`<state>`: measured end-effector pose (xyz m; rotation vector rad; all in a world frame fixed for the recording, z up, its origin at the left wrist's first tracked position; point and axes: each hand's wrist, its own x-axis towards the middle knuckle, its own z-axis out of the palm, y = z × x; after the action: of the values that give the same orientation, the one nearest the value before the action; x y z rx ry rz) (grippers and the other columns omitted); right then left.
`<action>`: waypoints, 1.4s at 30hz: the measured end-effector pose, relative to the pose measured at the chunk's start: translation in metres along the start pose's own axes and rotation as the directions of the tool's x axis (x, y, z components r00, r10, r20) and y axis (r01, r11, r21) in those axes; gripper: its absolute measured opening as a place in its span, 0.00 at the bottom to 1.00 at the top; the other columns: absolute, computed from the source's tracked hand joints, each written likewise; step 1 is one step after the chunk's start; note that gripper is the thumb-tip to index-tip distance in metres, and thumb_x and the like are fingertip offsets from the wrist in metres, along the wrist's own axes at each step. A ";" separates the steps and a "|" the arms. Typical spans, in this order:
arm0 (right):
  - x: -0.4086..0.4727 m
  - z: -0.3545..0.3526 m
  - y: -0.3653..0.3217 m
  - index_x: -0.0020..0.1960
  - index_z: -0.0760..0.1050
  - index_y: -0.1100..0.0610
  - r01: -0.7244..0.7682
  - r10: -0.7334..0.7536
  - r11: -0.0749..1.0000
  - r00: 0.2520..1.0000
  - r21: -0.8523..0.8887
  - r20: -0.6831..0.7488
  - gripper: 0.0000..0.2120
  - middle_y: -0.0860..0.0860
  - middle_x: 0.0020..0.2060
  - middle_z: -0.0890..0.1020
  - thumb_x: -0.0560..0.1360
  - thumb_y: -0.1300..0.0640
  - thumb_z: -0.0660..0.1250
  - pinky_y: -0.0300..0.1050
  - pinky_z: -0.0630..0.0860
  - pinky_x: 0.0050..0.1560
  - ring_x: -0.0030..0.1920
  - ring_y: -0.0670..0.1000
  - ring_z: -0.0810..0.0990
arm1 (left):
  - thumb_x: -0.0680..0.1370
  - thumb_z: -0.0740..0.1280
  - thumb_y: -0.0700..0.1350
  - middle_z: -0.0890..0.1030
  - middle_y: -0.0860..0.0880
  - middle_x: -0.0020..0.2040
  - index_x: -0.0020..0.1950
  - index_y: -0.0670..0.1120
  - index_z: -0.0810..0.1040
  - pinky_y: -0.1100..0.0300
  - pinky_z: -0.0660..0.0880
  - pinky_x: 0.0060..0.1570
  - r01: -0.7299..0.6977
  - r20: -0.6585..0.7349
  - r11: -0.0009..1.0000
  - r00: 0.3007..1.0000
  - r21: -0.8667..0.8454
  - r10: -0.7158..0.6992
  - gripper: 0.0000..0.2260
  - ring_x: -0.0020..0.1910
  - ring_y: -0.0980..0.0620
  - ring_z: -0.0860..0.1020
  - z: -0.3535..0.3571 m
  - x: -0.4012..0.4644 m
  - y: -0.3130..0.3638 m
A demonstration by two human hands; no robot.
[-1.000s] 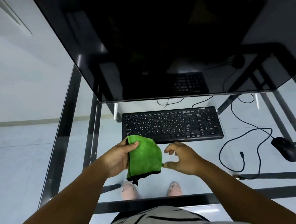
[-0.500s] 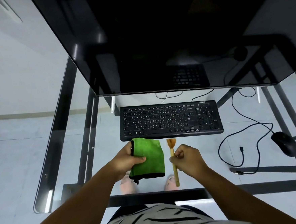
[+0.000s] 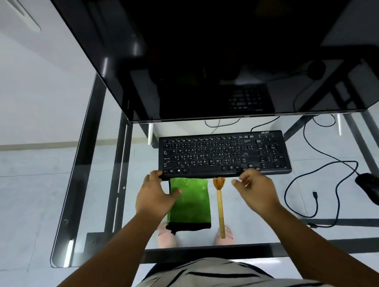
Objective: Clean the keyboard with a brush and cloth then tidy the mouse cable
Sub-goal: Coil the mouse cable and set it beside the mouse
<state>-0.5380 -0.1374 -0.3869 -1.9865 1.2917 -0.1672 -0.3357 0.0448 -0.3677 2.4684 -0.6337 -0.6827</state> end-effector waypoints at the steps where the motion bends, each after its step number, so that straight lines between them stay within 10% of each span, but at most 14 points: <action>1: 0.006 -0.007 0.005 0.47 0.77 0.53 0.028 -0.027 0.999 0.998 0.023 -0.061 0.09 0.50 0.43 0.81 0.71 0.51 0.74 0.45 0.77 0.45 0.43 0.51 0.80 | 0.66 0.76 0.56 0.74 0.49 0.61 0.68 0.48 0.68 0.52 0.76 0.53 -0.027 -0.032 1.000 0.999 -0.003 0.027 0.34 0.55 0.48 0.77 -0.001 0.002 0.002; 6: 0.030 -0.044 0.019 0.62 0.74 0.50 0.032 -0.060 0.986 0.984 -0.164 -0.166 0.27 0.54 0.62 0.73 0.65 0.50 0.77 0.54 0.72 0.61 0.60 0.60 0.73 | 0.64 0.79 0.53 0.70 0.42 0.65 0.71 0.47 0.63 0.48 0.69 0.63 -0.053 -0.069 0.999 0.996 0.009 0.054 0.41 0.63 0.41 0.71 -0.002 0.019 0.012; 13: 0.045 -0.073 0.037 0.71 0.60 0.35 -0.046 0.057 0.969 0.998 -0.242 0.039 0.49 0.48 0.74 0.56 0.56 0.41 0.80 0.58 0.66 0.70 0.70 0.58 0.64 | 0.64 0.79 0.50 0.74 0.41 0.60 0.72 0.47 0.64 0.49 0.67 0.63 -0.052 -0.027 0.998 0.998 0.037 0.053 0.41 0.62 0.40 0.70 0.002 0.032 0.016; 42: 0.102 -0.061 0.016 0.68 0.71 0.41 -0.048 0.048 0.999 0.998 0.007 -0.050 0.40 0.52 0.68 0.64 0.60 0.54 0.82 0.50 0.64 0.69 0.70 0.55 0.61 | 0.70 0.75 0.46 0.69 0.44 0.63 0.69 0.55 0.72 0.54 0.66 0.67 -0.048 -0.110 0.998 0.993 -0.028 0.045 0.29 0.64 0.44 0.69 0.004 0.089 0.026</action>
<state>-0.5296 -0.2568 -0.3825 -1.9561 1.3682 -0.1988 -0.2777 -0.0253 -0.3857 2.4360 -0.6319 -0.5319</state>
